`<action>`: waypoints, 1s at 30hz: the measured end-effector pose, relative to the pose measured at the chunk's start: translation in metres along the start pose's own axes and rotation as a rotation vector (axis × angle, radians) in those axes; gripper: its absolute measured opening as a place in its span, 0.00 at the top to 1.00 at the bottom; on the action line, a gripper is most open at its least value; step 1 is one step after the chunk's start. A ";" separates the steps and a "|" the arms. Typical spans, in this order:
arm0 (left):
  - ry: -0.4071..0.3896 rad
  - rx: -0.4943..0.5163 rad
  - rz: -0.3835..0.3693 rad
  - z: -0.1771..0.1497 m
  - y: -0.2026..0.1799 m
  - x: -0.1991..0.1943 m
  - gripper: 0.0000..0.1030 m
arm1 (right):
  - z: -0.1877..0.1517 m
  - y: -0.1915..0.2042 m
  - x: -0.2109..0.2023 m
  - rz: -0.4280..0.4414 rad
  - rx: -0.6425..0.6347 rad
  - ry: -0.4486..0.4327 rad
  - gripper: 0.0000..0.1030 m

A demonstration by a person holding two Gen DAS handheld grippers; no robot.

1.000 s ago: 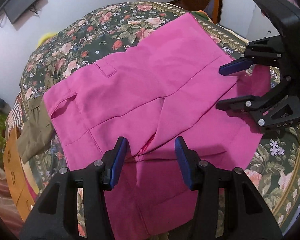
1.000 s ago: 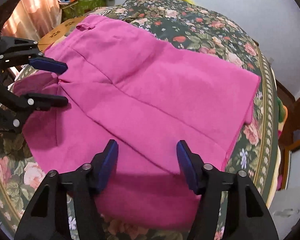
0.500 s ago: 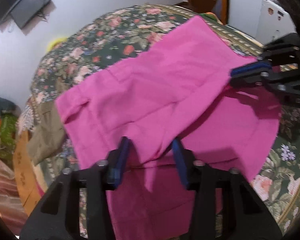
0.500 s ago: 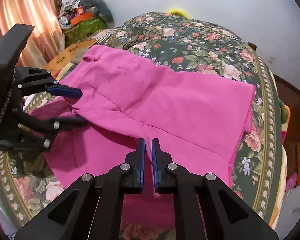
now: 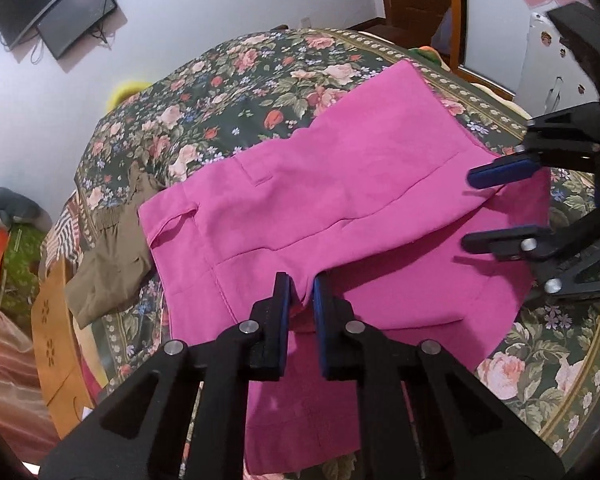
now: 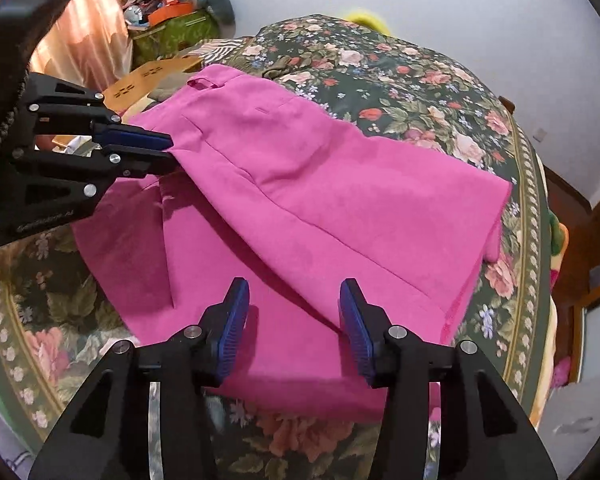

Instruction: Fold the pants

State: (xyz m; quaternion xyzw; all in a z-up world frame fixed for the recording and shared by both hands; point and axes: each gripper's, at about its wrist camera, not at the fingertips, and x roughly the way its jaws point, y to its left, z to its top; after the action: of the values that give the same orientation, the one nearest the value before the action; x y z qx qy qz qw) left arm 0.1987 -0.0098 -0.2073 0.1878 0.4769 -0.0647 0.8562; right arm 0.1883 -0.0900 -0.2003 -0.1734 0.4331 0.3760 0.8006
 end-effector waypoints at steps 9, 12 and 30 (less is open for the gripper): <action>-0.015 -0.010 -0.017 0.001 0.003 0.005 0.88 | 0.008 -0.014 0.027 -0.013 0.047 0.010 0.91; -0.031 -0.008 -0.004 0.002 0.003 0.002 0.89 | 0.008 -0.013 0.023 -0.007 0.048 -0.015 0.95; -0.040 0.006 -0.083 -0.037 -0.027 -0.046 0.95 | -0.018 0.012 -0.035 0.010 -0.018 -0.050 0.97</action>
State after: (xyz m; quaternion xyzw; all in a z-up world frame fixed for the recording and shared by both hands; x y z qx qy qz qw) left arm 0.1367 -0.0237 -0.1932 0.1692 0.4670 -0.1056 0.8615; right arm 0.1571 -0.1090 -0.1808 -0.1689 0.4106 0.3881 0.8076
